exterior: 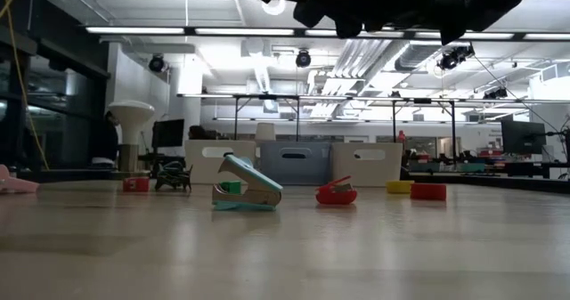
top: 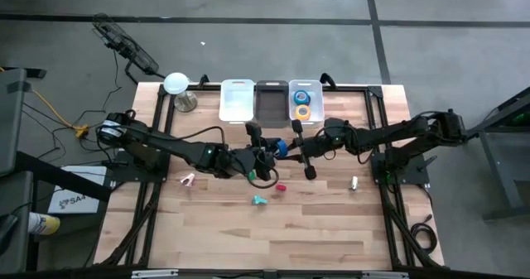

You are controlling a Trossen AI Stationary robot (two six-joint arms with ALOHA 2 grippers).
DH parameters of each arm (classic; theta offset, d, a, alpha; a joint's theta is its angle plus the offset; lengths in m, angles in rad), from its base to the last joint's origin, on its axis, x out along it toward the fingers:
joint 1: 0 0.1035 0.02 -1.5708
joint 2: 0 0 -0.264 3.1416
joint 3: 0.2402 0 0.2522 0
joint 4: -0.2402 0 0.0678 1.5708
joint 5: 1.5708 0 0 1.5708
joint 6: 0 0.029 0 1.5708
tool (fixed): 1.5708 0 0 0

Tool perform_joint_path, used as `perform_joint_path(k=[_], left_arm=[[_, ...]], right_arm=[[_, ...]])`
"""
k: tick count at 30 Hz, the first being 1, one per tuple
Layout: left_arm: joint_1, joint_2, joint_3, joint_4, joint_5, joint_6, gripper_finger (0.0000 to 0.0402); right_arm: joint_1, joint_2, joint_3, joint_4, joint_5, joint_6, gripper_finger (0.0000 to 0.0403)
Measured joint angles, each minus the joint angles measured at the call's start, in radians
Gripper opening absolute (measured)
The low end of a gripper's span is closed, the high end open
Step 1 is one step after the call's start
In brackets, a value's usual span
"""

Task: Pick and place Stapler, Stapler remover, tape
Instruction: Put the blue tape into the right white bin

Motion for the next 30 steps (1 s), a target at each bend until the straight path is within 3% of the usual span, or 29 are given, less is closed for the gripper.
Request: perform_joint_path(k=[4,9,15,22,27,30], left_arm=[[0.000,0.000,0.000,-0.011,-0.005,0.010,0.0133],[-0.007,-0.013,-0.001,-0.052,-0.050,0.045,0.0175],[-0.008,-0.031,0.001,-0.188,-0.111,-0.002,0.0182],[0.010,-0.059,-0.001,-0.573,-0.186,-0.225,0.0182],[0.057,-0.068,-0.050,-0.785,-0.225,-0.405,0.0183],[0.086,-0.078,-0.104,-0.813,-0.248,-0.467,0.0183]], right_arm=[[-0.027,0.000,0.000,-0.029,0.008,0.032,0.0034],[-0.082,-0.017,0.019,-0.175,0.063,0.048,0.0034],[-0.176,-0.020,0.123,-0.524,0.165,0.033,0.0034],[-0.313,-0.018,0.274,-0.903,0.317,-0.021,0.0034],[-0.464,-0.017,0.277,-0.973,0.269,-0.027,0.0034],[-0.552,-0.018,0.258,-0.973,0.199,-0.033,0.0034]])
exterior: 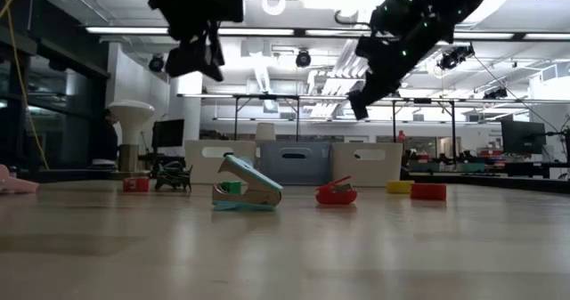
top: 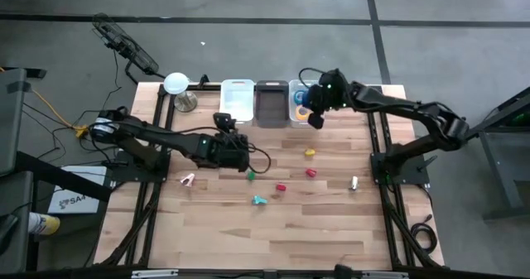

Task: Pick and place Stapler, Stapler remover, tape
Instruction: Put the blue tape into the right white bin

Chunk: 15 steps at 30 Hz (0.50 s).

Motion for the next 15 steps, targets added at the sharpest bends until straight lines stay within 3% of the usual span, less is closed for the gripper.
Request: perform_joint_path(k=[7,15], left_arm=[[0.075,-0.034,-0.138,0.038,0.002,-0.028,0.0183],[0.100,-0.072,-0.199,0.112,-0.002,-0.025,0.0183]], right_arm=[[-0.163,0.000,-0.041,0.006,-0.185,0.009,0.0034],[-0.273,0.043,-0.080,0.065,-0.370,-0.004,0.0034]])
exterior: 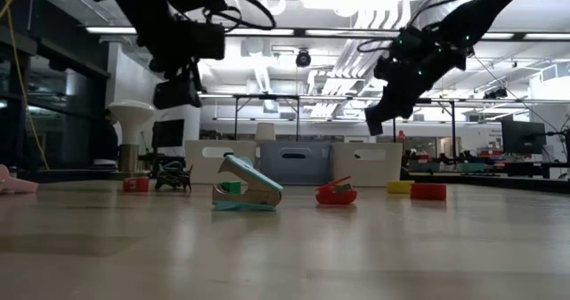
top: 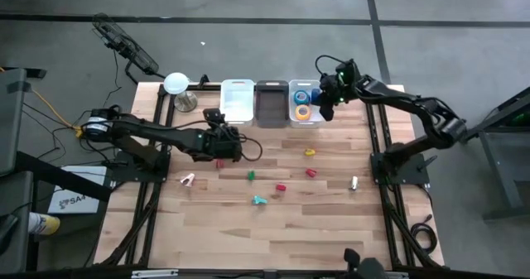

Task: Pick and place Stapler, Stapler remover, tape
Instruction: Put the blue tape into the right white bin

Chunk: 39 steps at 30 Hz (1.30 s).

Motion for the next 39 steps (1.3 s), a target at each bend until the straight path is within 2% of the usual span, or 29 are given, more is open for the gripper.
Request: perform_joint_path(k=[8,17,20,28,35,39], left_arm=[[-0.002,-0.018,0.001,0.034,-0.006,0.046,0.0183],[-0.002,-0.034,0.001,0.033,-0.022,0.047,0.0183],[-0.002,-0.045,0.001,0.031,-0.020,0.047,0.0183],[-0.003,-0.056,0.002,0.044,-0.017,0.031,0.0183],[-0.003,-0.056,0.001,0.048,0.003,0.016,0.0183],[-0.003,-0.056,0.001,0.043,0.011,0.012,0.0183]], right_arm=[[-0.040,0.082,0.001,0.055,-0.081,-0.033,0.0034],[-0.089,0.138,0.001,0.036,-0.146,-0.050,0.0034],[-0.091,0.157,0.001,0.029,-0.143,-0.050,0.0036],[-0.091,0.173,0.001,0.028,-0.071,-0.050,0.0100],[-0.091,0.171,0.001,0.039,-0.063,-0.050,0.0106],[-0.091,0.134,0.002,0.046,-0.003,-0.050,0.0107]])
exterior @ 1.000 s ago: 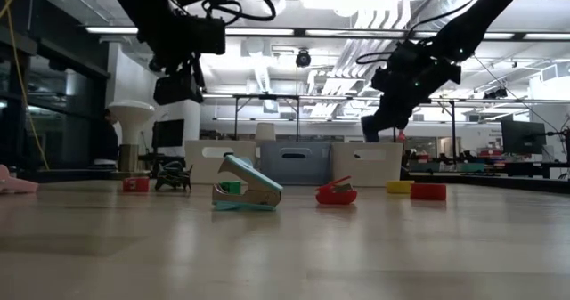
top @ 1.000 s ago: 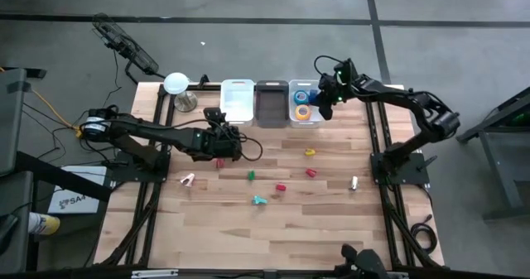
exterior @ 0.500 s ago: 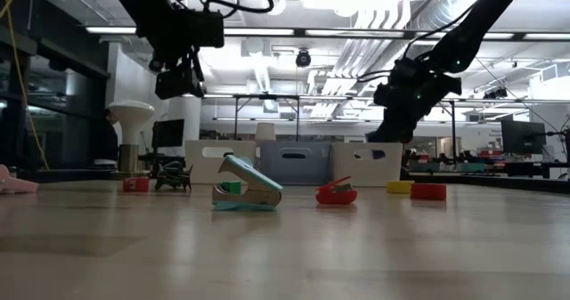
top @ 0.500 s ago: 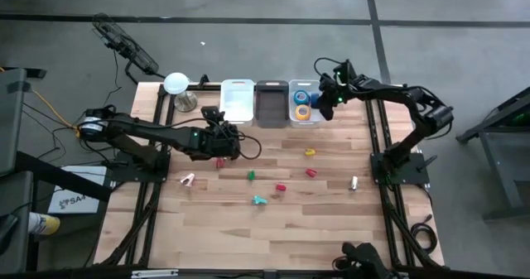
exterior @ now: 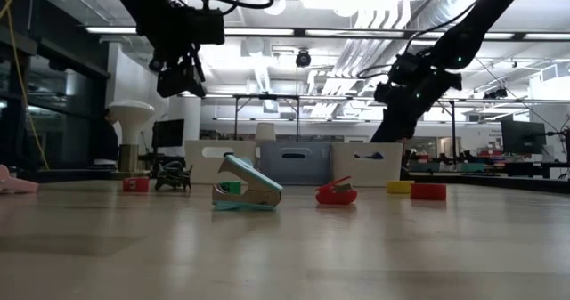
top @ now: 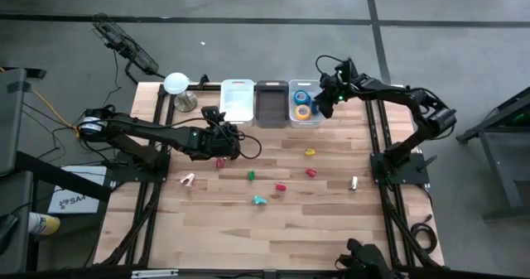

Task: Pick and place Stapler, Stapler remover, tape
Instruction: Put the blue tape into the right white bin, then put the pink staple remover into the black bin

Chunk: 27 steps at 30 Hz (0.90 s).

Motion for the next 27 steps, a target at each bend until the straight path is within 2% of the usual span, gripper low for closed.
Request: perform_joint_path(k=[11,18,27], left_arm=[[0.000,0.000,0.000,-0.002,0.021,-0.019,0.0183],[0.000,0.000,0.000,-0.022,0.036,-0.029,0.0183],[0.000,0.000,-0.059,0.016,0.053,-0.030,0.0183]], right_arm=[[0.016,-0.205,0.000,-0.084,0.097,0.024,0.0108],[0.073,-0.326,0.000,-0.261,0.282,0.117,0.0108],[0.185,-0.384,0.000,-0.538,0.404,0.307,0.0108]])
